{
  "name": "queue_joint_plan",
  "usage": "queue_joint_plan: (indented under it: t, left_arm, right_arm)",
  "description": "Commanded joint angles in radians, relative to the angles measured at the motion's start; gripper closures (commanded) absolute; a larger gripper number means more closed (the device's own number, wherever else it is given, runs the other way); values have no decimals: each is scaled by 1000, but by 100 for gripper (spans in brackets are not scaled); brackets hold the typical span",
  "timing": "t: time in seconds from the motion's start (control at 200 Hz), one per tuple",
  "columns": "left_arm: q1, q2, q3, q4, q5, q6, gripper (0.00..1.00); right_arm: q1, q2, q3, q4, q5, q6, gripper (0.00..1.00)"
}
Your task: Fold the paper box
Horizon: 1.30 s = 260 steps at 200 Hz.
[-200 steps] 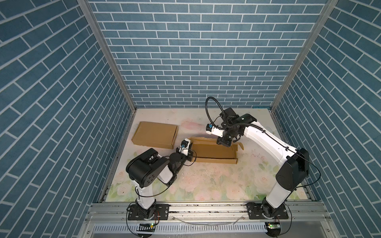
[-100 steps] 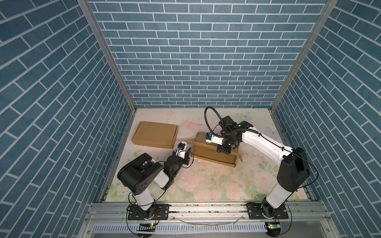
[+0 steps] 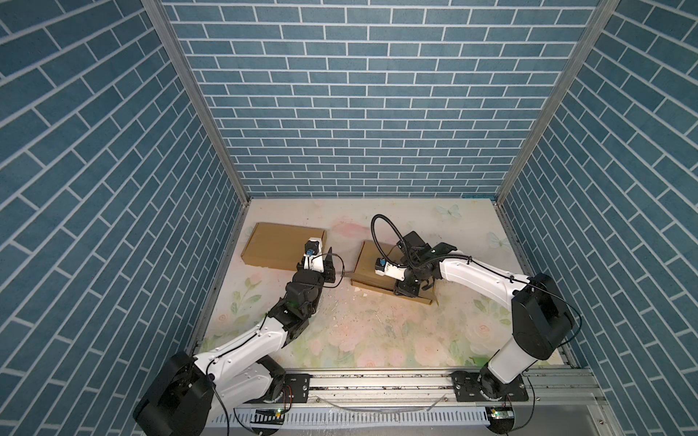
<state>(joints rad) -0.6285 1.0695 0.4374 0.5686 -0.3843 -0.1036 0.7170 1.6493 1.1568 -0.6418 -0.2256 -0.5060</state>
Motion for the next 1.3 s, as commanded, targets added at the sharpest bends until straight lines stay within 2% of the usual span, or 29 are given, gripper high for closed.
queue_joint_plan:
  t: [0.0,0.085,0.215,0.345,0.505,0.63,0.79,0.935,1.02,1.16,1.235,1.295]
  left_arm:
    - [4,86,100,-204,142,30,54]
    - [6,188,193,-234,320,19,54]
    - [5,344,314,-268,595,-2,55]
    - [5,464,346,-242,718,-47,59]
    - [6,580,328,-181,760,-89,61]
    - [5,616,306,-153,744,-105,61]
    - [6,578,305,-170,729,-88,61]
    - [10,527,360,-270,704,-55,59]
    - [35,504,404,-346,682,-65,58]
    - [113,502,462,-427,693,-132,53]
    - [149,519,490,-462,711,-156,49]
    - [167,541,512,-491,709,-165,44]
  right_arm:
    - [1,-7,-60,66,-20,62,41]
    - [1,3,-80,77,-44,99,35]
    - [-1,-7,-138,141,-68,151,32]
    - [-3,-31,-180,194,-73,204,31]
    - [-23,-83,-214,251,-92,301,31]
    - [-66,-173,-266,338,-71,446,32]
    - [-141,-304,-329,382,43,587,32]
    - [-231,-408,-374,370,217,729,31]
    - [-284,-455,-405,364,295,833,39]
    - [-376,-480,-420,330,228,917,55]
    - [-437,-484,-436,335,119,941,55]
    - [-488,-487,-456,354,14,971,51]
